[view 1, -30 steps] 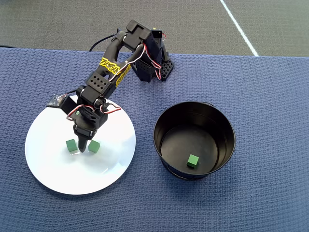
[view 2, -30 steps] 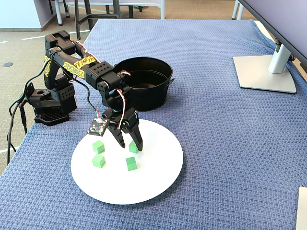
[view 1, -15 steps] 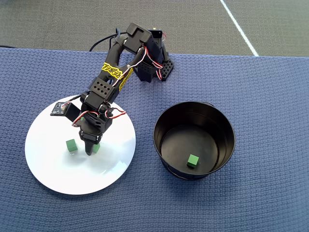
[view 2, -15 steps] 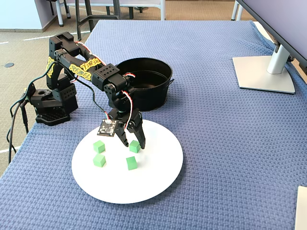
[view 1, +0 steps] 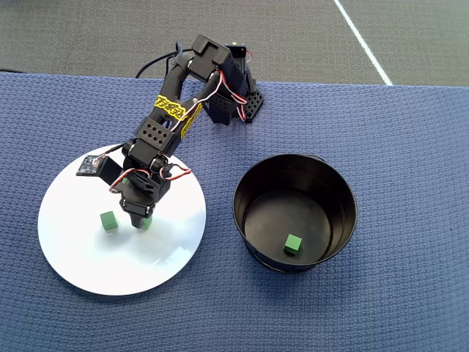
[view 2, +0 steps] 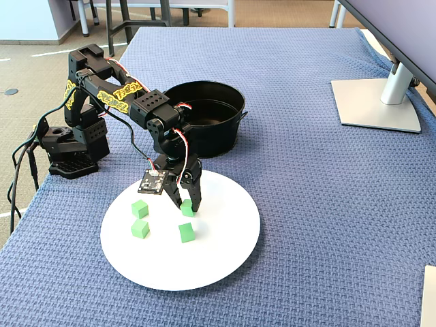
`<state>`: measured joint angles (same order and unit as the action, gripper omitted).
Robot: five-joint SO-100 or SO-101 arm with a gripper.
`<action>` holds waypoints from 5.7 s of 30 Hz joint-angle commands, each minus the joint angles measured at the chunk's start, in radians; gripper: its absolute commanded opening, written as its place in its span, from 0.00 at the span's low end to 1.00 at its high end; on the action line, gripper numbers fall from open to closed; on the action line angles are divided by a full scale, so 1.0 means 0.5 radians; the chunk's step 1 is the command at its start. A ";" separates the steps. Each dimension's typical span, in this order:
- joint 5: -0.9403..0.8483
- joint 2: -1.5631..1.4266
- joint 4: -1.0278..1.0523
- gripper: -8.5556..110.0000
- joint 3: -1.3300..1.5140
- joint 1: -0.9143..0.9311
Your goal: Pick up the green cubes from the white plate and place them in the black recipient
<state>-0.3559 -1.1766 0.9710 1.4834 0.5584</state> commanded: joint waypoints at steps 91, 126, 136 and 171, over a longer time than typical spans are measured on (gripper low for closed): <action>-1.875 -0.101 -0.356 0.27 0.107 0.242; -1.721 0.150 -0.445 0.22 -0.196 0.331; -1.559 0.101 -0.479 0.08 -0.190 0.313; 0.899 -2.332 0.209 0.07 1.175 -1.694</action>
<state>0.0476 -2.2994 1.1413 2.0064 -0.1611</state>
